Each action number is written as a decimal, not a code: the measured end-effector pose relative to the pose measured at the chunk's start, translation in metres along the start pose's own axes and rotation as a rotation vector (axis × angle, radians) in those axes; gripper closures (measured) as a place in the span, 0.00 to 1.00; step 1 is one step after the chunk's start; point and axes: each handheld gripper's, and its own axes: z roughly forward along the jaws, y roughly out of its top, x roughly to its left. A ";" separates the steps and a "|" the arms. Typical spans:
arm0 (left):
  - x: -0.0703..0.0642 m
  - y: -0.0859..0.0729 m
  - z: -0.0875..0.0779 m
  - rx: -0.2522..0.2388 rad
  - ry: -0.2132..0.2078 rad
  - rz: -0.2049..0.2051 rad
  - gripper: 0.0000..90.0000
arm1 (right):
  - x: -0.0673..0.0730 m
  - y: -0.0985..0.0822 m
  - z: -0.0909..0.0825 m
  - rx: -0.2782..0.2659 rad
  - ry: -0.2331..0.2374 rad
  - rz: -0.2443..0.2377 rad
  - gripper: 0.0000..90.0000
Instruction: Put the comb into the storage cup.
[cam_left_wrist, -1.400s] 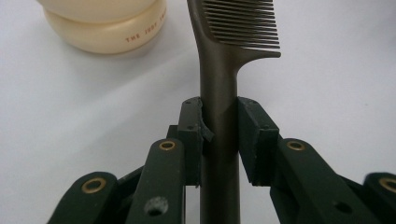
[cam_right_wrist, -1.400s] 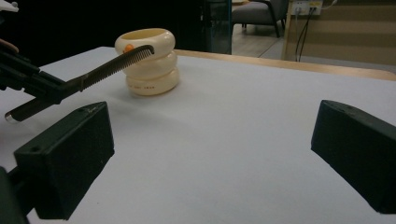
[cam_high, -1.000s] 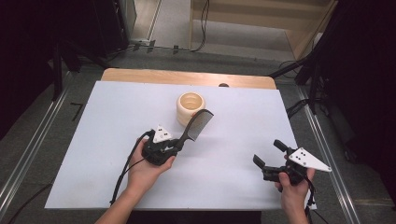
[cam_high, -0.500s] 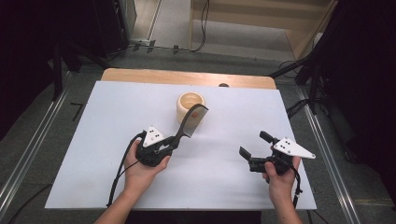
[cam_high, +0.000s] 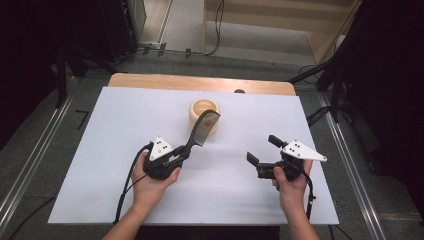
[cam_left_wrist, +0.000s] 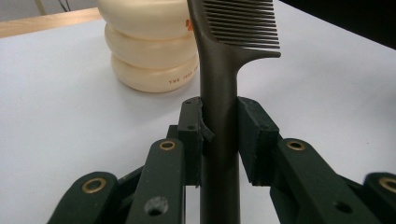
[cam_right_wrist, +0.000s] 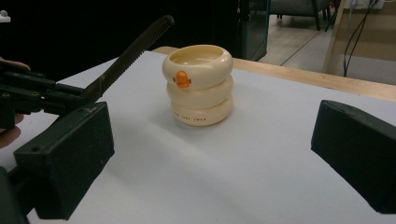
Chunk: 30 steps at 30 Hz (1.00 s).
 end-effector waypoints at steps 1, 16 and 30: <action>0.000 0.000 0.000 0.001 0.000 0.000 0.80 | 0.001 0.001 0.001 0.000 0.004 0.003 0.00; 0.001 0.000 -0.003 -0.034 0.007 -0.010 0.80 | 0.016 0.014 0.028 0.016 0.055 0.027 0.00; -0.003 0.001 -0.005 -0.055 0.006 -0.006 0.80 | 0.031 0.027 0.054 0.017 0.117 0.071 0.00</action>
